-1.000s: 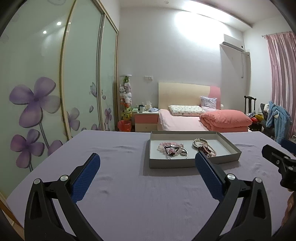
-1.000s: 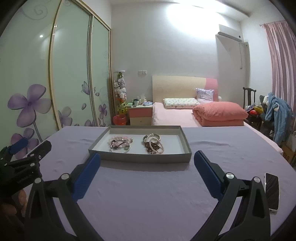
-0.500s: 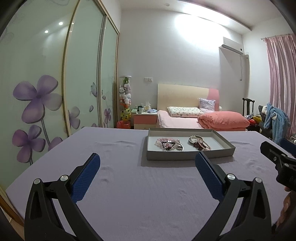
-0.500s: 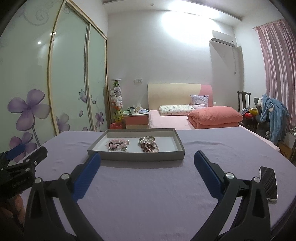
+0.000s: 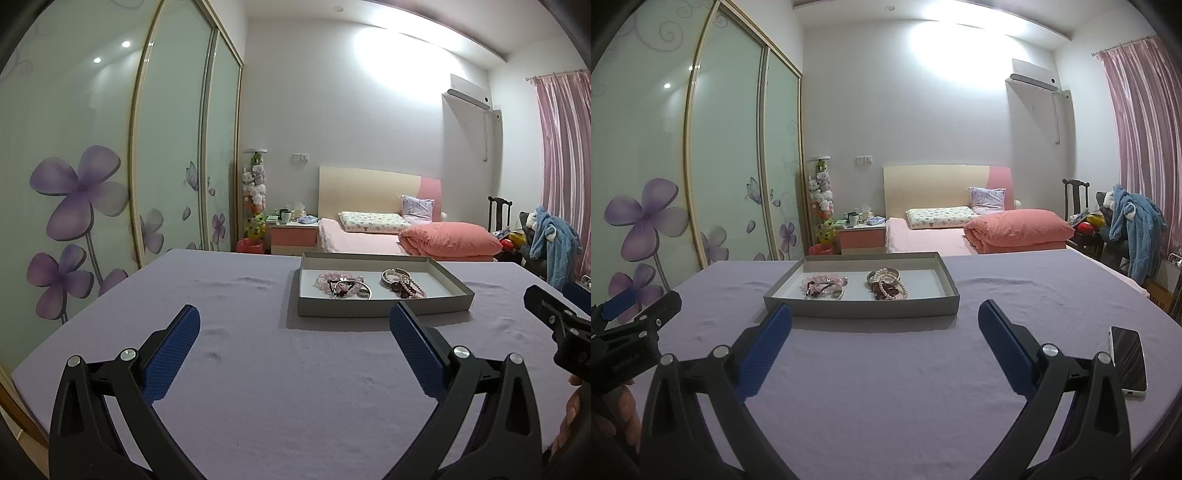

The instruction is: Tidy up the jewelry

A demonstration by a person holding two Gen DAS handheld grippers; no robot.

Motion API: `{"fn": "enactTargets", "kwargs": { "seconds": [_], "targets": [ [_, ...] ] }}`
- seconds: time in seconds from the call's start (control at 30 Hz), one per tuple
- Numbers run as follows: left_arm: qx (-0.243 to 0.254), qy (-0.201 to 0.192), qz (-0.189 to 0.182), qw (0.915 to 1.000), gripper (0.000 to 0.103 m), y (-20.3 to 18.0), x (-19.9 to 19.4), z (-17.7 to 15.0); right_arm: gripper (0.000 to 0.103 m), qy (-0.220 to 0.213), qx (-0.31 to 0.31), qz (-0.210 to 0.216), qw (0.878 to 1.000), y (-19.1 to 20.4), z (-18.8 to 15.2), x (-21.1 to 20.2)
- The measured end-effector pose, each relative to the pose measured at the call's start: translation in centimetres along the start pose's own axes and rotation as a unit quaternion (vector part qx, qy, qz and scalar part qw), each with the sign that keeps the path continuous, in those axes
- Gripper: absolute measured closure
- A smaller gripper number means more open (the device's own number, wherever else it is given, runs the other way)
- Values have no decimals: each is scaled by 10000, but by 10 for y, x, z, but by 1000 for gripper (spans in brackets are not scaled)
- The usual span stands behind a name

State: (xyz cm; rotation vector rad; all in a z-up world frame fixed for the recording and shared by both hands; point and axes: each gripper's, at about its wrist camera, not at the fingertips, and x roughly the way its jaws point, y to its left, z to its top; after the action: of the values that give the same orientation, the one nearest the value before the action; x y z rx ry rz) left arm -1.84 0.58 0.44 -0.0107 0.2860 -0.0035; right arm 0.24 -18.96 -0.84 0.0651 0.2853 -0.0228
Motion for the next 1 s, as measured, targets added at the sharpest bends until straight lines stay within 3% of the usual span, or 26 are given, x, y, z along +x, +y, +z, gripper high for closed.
{"fn": "enactTargets", "kwargs": {
  "seconds": [1.0],
  "targets": [
    [-38, -2, 34, 10000, 2, 0, 1, -2, 4, 69, 47, 12, 10000, -2, -3, 6]
  ]
}}
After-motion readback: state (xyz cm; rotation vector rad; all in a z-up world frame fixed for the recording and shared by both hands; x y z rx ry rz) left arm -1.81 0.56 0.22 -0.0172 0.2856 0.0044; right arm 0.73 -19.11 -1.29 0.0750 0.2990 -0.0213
